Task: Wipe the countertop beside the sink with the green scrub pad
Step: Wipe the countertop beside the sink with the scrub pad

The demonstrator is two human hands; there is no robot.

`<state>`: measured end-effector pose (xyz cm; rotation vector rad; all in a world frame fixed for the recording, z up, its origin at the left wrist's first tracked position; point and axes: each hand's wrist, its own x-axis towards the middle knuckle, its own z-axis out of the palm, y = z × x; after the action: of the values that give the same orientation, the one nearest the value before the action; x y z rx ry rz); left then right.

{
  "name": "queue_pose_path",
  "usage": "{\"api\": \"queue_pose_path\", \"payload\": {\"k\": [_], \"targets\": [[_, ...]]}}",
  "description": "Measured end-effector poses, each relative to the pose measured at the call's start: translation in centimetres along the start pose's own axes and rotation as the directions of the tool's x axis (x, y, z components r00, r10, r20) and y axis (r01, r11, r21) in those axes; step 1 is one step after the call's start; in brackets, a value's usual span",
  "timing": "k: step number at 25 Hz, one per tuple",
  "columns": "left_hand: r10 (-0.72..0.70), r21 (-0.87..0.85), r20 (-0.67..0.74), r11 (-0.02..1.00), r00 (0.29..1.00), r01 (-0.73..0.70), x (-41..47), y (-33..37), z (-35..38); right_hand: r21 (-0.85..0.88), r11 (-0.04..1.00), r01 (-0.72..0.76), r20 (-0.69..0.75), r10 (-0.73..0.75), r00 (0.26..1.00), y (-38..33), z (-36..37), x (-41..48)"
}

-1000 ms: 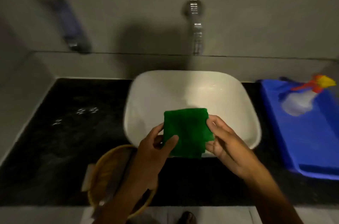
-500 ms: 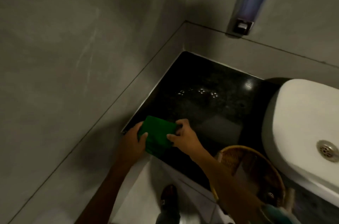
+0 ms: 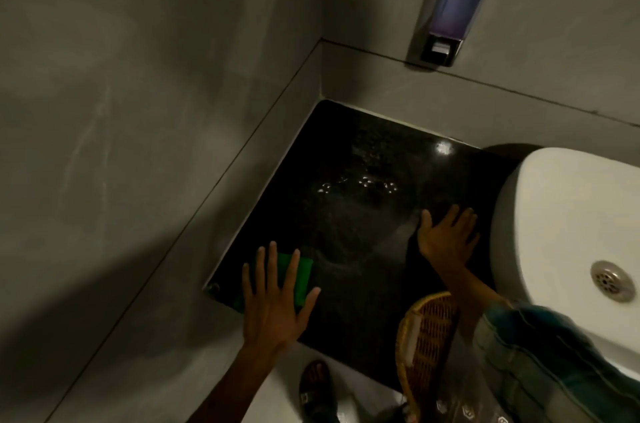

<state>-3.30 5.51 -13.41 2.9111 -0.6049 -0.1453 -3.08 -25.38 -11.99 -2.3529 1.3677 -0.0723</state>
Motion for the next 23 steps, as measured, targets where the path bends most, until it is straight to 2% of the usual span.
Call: {"api": "queue_pose_path", "payload": {"k": [3, 8, 14, 16, 19, 23], "targets": [[-0.015, -0.023, -0.023, 1.000, 1.000, 0.014, 2.3, -1.2, 0.7, -0.045, 0.999, 0.008, -0.077, -0.012, 0.997, -0.4, 1.7, 0.7], [0.074, -0.022, -0.113, 0.997, 0.991, -0.077, 10.2, -1.4, 0.6, -0.137, 0.990, -0.019, -0.208, -0.010, 0.978, 0.3, 3.5, 1.3], [0.052, -0.018, -0.110, 0.998, 0.993, -0.055, 23.1, 4.3, 0.4, -0.142, 0.989, -0.034, -0.268, -0.005, 0.963, 0.2, 3.9, 1.7], [0.107, -0.008, -0.084, 0.994, 0.991, -0.108, 25.5, 6.9, 0.4, -0.162, 0.986, -0.034, -0.291, -0.015, 0.957, 0.2, 4.1, 1.8], [0.300, -0.003, -0.042, 0.954, 0.953, -0.301, 23.4, 9.0, 0.8, -0.163, 0.986, -0.035, -0.298, -0.016, 0.955, 0.5, 4.3, 1.9], [0.286, 0.039, -0.056, 0.958, 0.957, -0.284, 16.1, 4.4, 1.2, -0.161, 0.987, -0.027, -0.305, -0.024, 0.952, 0.7, 4.3, 1.8]]}}
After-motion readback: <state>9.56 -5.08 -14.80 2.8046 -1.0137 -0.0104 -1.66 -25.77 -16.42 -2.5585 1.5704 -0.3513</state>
